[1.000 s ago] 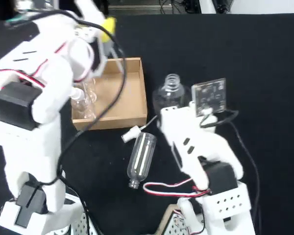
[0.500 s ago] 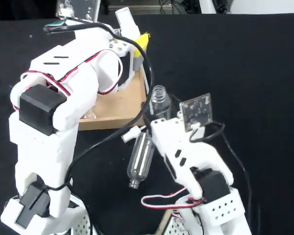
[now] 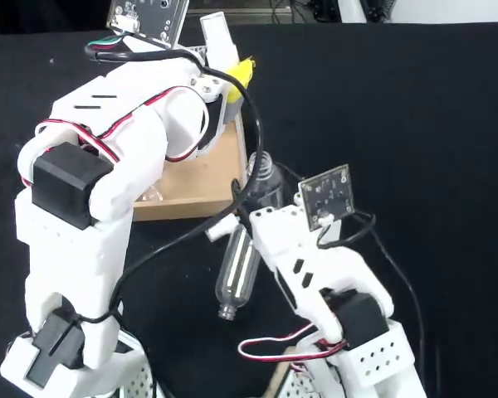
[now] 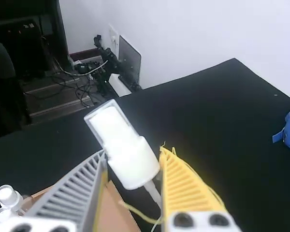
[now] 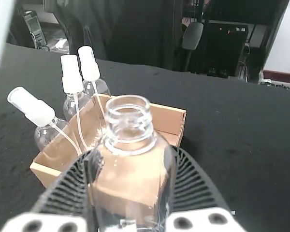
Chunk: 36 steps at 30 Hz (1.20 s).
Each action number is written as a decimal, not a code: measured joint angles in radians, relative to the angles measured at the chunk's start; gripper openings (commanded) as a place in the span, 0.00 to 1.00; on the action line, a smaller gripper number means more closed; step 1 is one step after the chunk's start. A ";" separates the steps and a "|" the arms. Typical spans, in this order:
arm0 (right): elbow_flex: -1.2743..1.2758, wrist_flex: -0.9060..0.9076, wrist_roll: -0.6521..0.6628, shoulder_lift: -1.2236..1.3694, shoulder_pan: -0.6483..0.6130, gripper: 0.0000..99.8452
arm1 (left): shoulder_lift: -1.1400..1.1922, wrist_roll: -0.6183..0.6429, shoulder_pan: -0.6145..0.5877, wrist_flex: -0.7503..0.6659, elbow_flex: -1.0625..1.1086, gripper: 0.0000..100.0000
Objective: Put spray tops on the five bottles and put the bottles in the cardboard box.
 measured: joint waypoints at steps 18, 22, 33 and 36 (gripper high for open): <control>0.000 0.000 0.000 0.000 0.000 0.01 | -0.144 0.002 0.012 0.006 0.097 0.03; 0.000 0.000 0.000 0.000 0.000 0.01 | -0.184 -0.002 0.012 -0.103 0.222 0.03; 0.000 0.000 0.000 0.000 0.000 0.01 | -0.305 -0.003 0.009 -0.368 0.526 0.03; 0.000 0.000 0.000 0.000 0.000 0.01 | -0.354 -0.003 0.009 -0.454 0.614 0.03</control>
